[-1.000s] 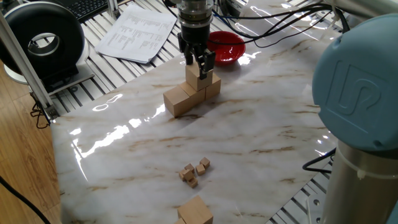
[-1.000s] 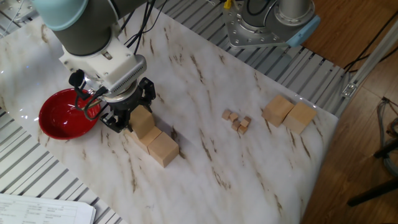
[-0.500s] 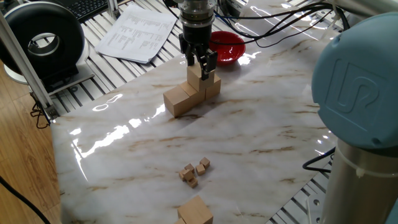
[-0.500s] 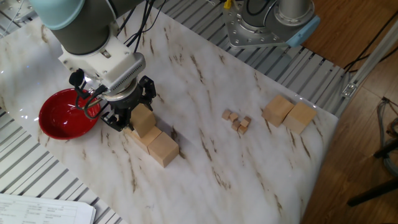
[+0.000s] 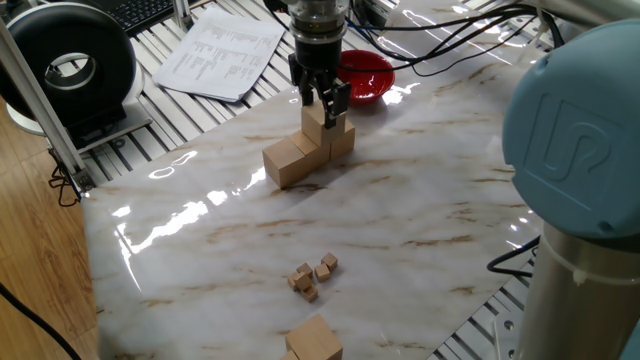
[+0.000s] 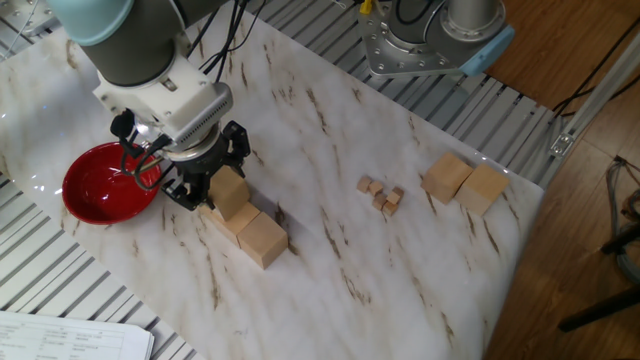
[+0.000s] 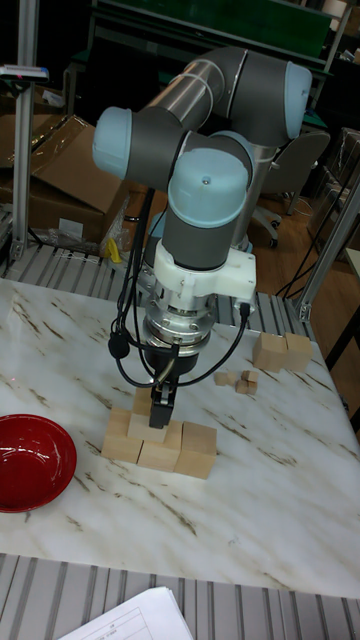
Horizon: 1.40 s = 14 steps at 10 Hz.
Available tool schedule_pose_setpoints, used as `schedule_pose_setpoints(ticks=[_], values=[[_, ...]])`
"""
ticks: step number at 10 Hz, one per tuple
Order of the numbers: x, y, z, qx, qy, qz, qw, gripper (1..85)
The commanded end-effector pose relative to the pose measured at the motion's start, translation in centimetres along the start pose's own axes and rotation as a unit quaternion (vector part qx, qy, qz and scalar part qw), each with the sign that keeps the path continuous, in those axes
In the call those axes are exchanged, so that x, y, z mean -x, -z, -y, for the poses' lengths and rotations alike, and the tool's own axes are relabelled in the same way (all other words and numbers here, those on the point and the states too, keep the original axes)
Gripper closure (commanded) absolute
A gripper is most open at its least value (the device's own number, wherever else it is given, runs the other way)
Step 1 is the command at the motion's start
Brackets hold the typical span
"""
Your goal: Stack the blocks into a pyramid shape
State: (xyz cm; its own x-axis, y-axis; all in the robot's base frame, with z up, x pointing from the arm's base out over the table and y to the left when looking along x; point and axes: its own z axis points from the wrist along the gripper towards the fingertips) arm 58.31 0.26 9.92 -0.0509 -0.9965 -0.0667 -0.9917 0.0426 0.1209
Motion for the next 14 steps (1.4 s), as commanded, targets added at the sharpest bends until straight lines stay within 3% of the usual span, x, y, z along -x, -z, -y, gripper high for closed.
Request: schedule_pose_setpoints(ticks=[1,3,9,14], values=[[0.3,0.14,0.13,-0.003,0.002,0.008,1.0,75.3],[0.43,-0.07,0.05,-0.002,0.006,0.02,0.9998,71.3],[0.35,0.3,-0.17,-0.002,0.015,0.022,0.9996,53.3],[0.52,0.3,0.13,-0.007,0.026,0.026,0.9993,47.7]])
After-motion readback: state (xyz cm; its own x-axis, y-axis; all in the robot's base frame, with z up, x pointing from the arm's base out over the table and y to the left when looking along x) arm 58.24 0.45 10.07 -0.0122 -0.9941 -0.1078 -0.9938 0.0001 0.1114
